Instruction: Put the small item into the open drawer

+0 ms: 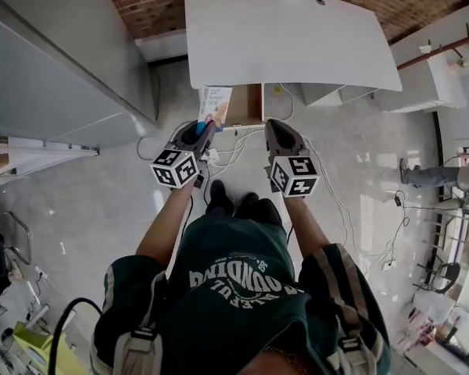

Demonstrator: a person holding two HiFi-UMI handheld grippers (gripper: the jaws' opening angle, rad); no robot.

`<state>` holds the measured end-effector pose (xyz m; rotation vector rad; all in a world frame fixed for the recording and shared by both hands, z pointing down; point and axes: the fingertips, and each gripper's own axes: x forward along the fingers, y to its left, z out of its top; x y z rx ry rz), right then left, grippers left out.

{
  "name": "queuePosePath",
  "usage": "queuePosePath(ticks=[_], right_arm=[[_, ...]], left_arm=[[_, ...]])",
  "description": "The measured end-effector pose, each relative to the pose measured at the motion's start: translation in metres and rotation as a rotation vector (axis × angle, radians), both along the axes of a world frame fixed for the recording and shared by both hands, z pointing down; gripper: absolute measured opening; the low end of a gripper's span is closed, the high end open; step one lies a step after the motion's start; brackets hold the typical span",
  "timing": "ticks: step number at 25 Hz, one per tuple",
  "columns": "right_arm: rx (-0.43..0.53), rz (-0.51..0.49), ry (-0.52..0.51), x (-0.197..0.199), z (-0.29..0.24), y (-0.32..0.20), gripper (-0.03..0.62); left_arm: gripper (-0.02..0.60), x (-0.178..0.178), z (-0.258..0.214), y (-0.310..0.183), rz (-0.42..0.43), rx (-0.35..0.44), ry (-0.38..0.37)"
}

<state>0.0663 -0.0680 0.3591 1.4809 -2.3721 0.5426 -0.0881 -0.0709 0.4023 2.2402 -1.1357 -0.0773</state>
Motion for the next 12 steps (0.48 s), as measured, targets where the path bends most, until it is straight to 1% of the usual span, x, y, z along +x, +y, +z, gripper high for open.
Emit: queuePosePath(ticks=[5,12], right_arm=[[-0.009,-0.012,0.008,0.000,0.006,-0.004,0.026],[-0.018,-0.028,-0.012,0.000,0.011,-0.017,0.025]], left_arm=[[0.091,0.002,0.007,-0.002,-0.013,-0.006,0.011],[0.091,0.008,0.017,-0.008,-0.019,-0.034,-0.003]])
